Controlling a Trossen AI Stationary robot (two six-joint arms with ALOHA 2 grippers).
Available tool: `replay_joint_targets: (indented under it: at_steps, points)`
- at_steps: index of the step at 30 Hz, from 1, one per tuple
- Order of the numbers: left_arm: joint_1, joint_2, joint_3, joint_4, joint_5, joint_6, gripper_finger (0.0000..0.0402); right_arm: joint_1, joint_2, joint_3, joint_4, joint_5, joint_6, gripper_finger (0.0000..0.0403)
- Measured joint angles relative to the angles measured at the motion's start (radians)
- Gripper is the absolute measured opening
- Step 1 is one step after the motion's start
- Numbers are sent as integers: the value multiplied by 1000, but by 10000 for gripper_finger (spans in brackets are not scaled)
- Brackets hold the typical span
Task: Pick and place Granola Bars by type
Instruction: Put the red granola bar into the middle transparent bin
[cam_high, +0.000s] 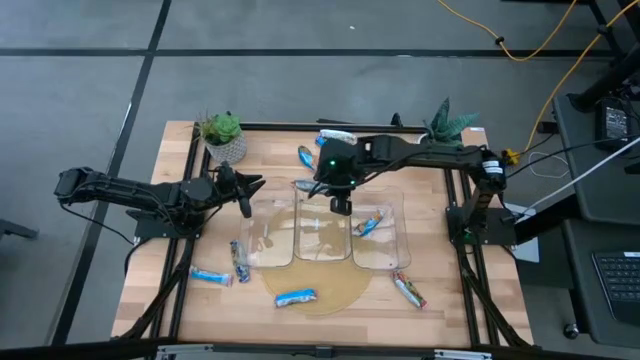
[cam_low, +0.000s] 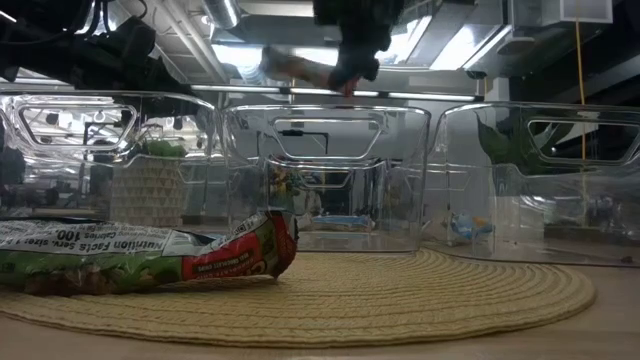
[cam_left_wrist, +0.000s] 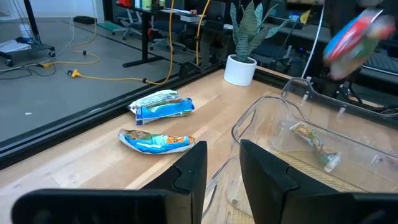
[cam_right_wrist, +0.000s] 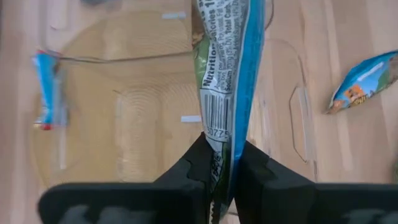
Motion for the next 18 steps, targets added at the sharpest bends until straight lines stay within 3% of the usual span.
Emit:
replay_joint_targets:
  at_steps: [9, 18]
  points:
    - [0, 0, 0, 0, 6, 0, 88, 2, 75, -68, 15, 48, 56, 54]
    - [0, 0, 0, 0, 6, 0, 88, 10, 75, -247, 190, 53, 178, 36]
